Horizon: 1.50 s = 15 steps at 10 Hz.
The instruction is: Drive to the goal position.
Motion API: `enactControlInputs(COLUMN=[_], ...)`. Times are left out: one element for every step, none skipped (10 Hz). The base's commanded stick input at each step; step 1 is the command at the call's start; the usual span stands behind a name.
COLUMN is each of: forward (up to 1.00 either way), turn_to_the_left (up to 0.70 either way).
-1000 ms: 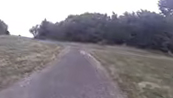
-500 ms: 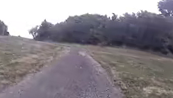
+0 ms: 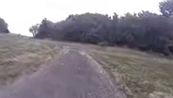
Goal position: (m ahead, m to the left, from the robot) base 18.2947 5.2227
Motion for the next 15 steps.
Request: enactControlInputs(forward=[0.45, 0.45, 0.45, 0.45, 0.45, 0.45, 0.45, 0.45, 0.45, 0.45, 0.45, 0.45, 0.45, 0.45, 0.45], turn_to_the_left=[0.04, 0.27, 0.27, 0.27, 0.27, 0.27, 0.27, 0.26, 0.23, 0.16, 0.08, 0.00, 0.00, 0.00, 0.00])
